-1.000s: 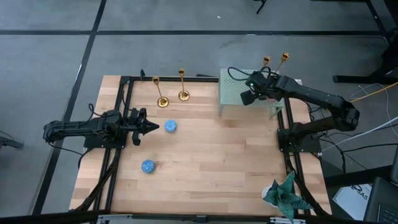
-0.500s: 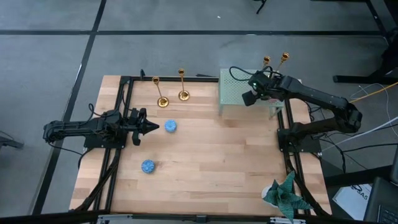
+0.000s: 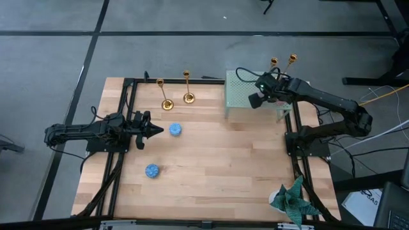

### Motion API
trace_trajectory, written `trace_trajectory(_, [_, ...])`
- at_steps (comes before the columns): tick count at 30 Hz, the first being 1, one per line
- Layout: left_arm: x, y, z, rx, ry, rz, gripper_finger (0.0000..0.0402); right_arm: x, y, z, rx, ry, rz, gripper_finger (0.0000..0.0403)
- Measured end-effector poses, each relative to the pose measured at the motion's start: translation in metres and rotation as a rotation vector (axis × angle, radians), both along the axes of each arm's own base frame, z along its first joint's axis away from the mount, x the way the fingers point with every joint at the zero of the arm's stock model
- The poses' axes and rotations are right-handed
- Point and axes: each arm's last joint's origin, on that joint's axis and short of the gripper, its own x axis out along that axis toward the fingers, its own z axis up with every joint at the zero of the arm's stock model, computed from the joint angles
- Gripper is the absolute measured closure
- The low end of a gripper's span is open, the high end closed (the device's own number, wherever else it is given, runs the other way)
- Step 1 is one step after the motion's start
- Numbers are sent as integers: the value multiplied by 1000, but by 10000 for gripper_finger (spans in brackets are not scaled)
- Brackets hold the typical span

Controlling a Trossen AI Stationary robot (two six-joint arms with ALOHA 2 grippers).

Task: Pick & Place candle stick holders
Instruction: Put the gold candle holder on the shelf

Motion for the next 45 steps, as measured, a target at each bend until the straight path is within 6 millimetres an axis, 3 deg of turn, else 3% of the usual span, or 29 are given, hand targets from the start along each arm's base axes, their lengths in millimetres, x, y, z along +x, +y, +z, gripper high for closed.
trace_trajectory(11, [0, 0, 0, 0, 0, 0, 396, -4, 15, 24, -19, -73, 37, 14])
trace_trajectory(22, [0, 0, 0, 0, 0, 0, 396, 10, 44, 42, 42, -200, 147, 14])
trace_trajectory(34, [0, 0, 0, 0, 0, 0, 396, 28, 94, 41, 106, -247, 379, 14])
trace_trajectory(45, [0, 0, 0, 0, 0, 0, 396, 74, 148, 19, 103, -259, 648, 13])
